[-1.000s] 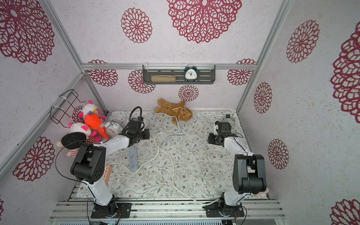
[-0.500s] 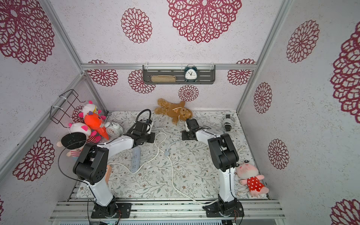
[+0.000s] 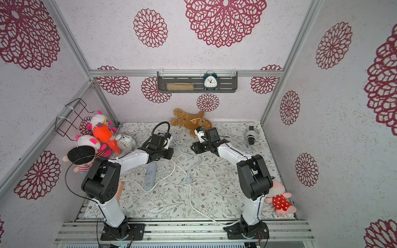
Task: Unwrap the cord wrapped around the power strip
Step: Unwrap the power cord at the center of the board.
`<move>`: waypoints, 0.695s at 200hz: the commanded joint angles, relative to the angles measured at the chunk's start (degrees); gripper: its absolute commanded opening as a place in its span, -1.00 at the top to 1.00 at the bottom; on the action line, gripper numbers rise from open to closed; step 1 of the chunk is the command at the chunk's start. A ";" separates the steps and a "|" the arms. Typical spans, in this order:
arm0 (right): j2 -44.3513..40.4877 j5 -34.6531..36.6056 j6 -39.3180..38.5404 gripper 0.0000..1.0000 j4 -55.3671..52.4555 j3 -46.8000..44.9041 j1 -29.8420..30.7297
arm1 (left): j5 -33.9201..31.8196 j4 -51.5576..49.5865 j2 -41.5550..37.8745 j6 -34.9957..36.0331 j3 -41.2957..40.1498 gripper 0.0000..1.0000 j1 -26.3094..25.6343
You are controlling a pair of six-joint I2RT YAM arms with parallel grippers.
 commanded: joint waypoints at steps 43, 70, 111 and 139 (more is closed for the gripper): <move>7.36 -3.56 -1.77 -0.22 -2.37 6.76 4.60 | 3.13 -0.31 0.73 3.16 2.56 1.00 -3.15; 9.38 -4.07 -0.63 -0.21 -0.89 7.05 5.64 | 2.72 -0.77 0.86 3.18 2.97 1.00 -3.41; 8.71 0.63 0.30 0.59 -1.67 5.32 4.61 | 1.06 -1.18 0.75 3.31 2.63 1.00 -3.61; 5.13 5.21 0.68 1.00 -2.02 1.12 1.04 | -3.22 -2.60 1.16 3.22 2.33 1.00 -3.50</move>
